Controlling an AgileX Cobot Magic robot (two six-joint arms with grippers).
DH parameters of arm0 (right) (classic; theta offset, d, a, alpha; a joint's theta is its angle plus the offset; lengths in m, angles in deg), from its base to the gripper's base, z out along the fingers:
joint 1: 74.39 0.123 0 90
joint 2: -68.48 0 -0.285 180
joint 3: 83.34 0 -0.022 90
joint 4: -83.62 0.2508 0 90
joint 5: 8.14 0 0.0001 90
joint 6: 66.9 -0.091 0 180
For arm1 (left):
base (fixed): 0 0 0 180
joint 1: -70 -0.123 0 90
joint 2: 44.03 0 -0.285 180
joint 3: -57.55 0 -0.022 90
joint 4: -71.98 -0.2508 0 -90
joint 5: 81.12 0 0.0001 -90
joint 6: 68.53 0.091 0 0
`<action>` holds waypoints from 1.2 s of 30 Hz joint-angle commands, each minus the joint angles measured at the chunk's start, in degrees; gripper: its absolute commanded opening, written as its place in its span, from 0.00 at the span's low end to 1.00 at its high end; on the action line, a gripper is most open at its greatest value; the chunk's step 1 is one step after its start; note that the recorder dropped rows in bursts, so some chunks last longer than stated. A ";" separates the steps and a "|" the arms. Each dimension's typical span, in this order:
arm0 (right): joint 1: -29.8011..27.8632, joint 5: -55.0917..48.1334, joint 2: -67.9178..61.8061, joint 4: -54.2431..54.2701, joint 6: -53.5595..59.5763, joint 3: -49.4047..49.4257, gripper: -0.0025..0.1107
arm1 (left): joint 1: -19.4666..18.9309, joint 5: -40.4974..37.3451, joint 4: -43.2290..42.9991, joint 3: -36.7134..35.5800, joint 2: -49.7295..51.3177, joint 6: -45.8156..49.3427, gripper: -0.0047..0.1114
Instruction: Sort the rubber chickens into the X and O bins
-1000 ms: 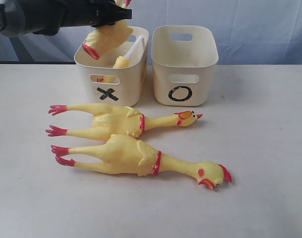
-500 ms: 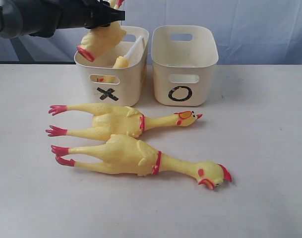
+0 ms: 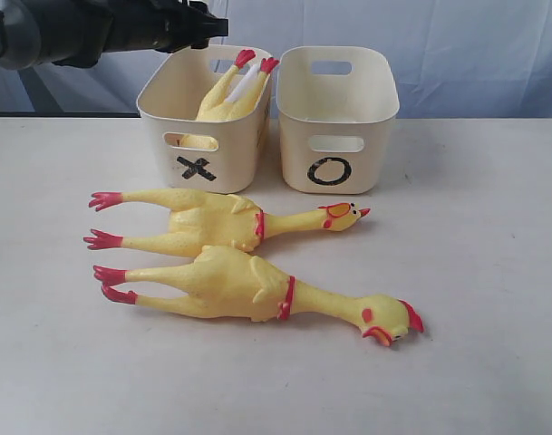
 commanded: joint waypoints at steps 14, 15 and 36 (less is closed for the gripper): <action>0.05 0.68 0.35 -0.15 0.22 0.09 0.02 | 0.05 -13.92 -9.59 0.47 -4.65 -0.10 0.30; 0.05 0.68 0.35 -0.15 0.22 0.09 0.02 | 0.05 -16.02 -11.23 0.47 -5.16 -0.10 0.23; 0.05 0.57 0.35 -0.15 0.22 0.09 0.02 | 0.05 -35.63 -41.10 -7.14 -17.81 -23.46 0.04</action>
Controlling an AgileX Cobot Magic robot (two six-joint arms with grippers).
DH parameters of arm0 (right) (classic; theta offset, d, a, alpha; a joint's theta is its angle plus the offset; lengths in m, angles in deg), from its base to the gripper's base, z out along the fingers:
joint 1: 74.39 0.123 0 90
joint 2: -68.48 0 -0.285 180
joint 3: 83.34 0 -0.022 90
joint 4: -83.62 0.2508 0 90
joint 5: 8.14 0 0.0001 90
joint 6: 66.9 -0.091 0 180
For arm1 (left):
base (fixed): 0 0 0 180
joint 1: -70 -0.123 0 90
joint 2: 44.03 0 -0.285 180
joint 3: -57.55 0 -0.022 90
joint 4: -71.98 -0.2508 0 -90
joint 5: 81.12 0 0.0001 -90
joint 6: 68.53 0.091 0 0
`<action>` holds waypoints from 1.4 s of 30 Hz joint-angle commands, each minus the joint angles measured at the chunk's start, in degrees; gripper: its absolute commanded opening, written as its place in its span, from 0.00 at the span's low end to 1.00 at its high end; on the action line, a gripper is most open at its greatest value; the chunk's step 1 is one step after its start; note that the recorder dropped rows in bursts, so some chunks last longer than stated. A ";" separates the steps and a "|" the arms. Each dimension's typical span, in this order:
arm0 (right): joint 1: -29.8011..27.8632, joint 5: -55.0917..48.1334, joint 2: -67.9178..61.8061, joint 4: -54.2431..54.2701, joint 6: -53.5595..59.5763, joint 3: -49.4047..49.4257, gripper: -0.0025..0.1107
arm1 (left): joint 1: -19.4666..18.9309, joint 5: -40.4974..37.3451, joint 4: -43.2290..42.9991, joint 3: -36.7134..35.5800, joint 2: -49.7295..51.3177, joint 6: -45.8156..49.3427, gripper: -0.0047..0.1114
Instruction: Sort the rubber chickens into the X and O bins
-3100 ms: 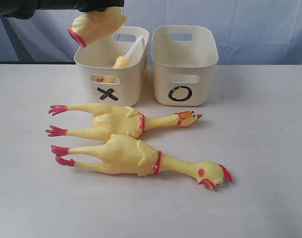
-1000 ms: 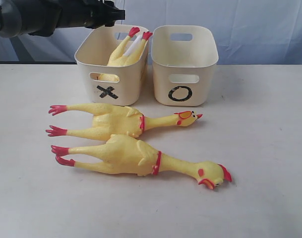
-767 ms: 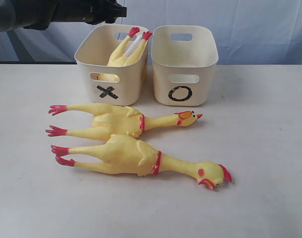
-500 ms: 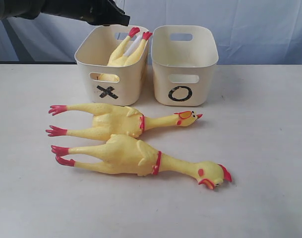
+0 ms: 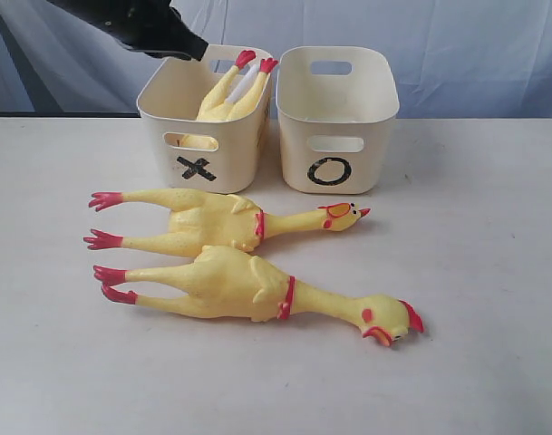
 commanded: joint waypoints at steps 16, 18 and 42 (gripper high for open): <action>0.05 0.70 0.35 -0.15 0.22 0.09 0.02 | 0.05 3.67 -0.24 -27.36 -25.39 -0.88 0.04; 0.05 0.70 0.35 -0.15 0.22 0.09 0.02 | 0.05 4.97 0.34 -30.66 -27.94 -0.88 0.04; 0.05 10.88 0.35 26.09 0.12 0.09 0.02 | 0.05 12.88 5.39 -67.46 -77.54 -0.53 0.04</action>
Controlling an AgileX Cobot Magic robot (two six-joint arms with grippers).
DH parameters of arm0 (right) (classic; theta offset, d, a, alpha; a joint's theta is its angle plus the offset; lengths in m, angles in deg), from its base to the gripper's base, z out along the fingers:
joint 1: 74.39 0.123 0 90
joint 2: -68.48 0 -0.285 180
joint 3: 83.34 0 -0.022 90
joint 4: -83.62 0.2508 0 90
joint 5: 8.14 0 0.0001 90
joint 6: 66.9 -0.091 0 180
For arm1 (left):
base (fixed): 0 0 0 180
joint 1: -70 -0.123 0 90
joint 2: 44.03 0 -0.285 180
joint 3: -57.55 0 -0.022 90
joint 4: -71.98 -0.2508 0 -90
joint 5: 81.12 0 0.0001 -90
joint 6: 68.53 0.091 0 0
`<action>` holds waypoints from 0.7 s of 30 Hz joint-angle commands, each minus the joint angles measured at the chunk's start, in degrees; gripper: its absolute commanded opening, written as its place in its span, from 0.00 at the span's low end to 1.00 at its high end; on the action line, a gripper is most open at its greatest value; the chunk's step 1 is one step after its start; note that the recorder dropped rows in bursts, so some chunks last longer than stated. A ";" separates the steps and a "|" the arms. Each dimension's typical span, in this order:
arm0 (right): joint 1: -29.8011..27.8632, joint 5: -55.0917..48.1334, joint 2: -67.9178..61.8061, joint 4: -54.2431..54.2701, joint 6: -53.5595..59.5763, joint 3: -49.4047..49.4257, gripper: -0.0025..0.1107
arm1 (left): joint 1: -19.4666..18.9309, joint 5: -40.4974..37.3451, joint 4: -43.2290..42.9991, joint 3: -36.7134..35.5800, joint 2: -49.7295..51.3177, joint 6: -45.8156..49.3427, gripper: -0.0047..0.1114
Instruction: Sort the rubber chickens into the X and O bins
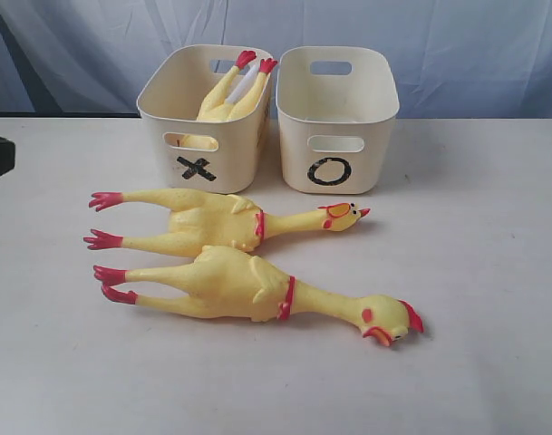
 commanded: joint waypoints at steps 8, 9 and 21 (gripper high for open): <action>0.05 9.56 0.35 8.86 -0.01 0.09 0.02 | 0.05 -9.40 0.02 -5.13 -19.84 -0.13 0.04; 0.05 13.07 0.35 13.31 -0.90 0.09 0.02 | 0.05 -9.65 -0.56 -5.49 -21.59 -0.13 0.04; 0.05 18.41 0.35 30.79 -6.26 0.09 0.02 | 0.05 -10.90 -2.36 -9.68 -29.08 -1.32 0.04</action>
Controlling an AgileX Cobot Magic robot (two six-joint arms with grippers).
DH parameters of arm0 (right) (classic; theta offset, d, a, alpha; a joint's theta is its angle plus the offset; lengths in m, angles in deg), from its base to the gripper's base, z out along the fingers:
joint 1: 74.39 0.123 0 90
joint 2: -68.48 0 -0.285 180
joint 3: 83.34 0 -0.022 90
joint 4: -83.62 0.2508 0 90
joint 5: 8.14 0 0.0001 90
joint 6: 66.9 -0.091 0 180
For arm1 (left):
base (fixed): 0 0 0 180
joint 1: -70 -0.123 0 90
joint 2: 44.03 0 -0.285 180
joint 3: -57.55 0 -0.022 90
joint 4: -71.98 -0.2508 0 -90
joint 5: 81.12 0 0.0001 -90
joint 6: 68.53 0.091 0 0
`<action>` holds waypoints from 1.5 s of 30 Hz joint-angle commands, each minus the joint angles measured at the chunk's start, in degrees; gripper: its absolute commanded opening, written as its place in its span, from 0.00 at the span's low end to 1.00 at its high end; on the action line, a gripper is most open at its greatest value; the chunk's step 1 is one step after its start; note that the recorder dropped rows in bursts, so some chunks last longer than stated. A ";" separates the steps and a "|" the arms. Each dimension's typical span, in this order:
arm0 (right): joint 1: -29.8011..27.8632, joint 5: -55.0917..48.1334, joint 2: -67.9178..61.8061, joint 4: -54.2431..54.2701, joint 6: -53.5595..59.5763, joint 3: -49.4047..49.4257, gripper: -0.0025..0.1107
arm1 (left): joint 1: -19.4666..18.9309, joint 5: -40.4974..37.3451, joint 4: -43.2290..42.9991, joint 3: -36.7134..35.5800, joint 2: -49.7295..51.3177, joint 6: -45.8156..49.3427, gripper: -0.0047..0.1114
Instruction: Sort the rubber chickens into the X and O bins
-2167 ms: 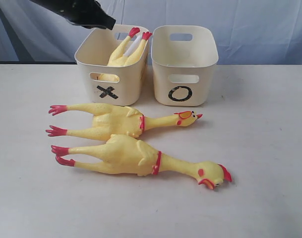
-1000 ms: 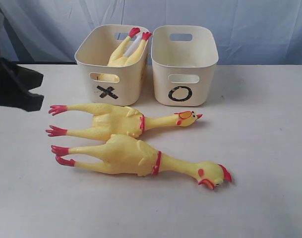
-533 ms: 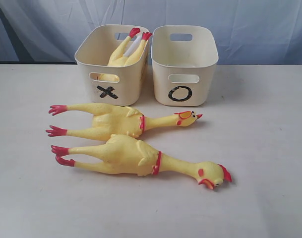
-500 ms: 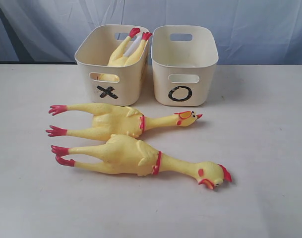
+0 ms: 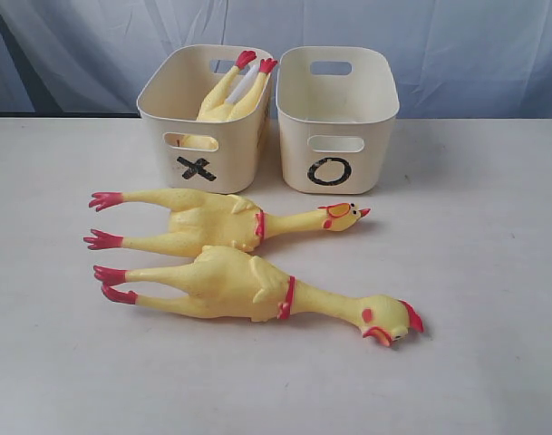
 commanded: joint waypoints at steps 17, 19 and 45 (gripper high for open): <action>0.05 -29.47 -15.06 -9.23 24.67 -17.58 0.02 | 0.05 6.64 -16.12 -3.41 -9.73 -22.91 0.04; 0.05 -30.24 -18.91 -6.72 29.31 -20.03 0.02 | 0.05 6.79 -16.12 -3.41 -9.99 -22.91 0.04; 11.11 -42.59 -66.79 -10.01 63.04 -38.19 0.02 | 0.05 9.64 -8.30 -3.41 -9.87 -13.62 0.04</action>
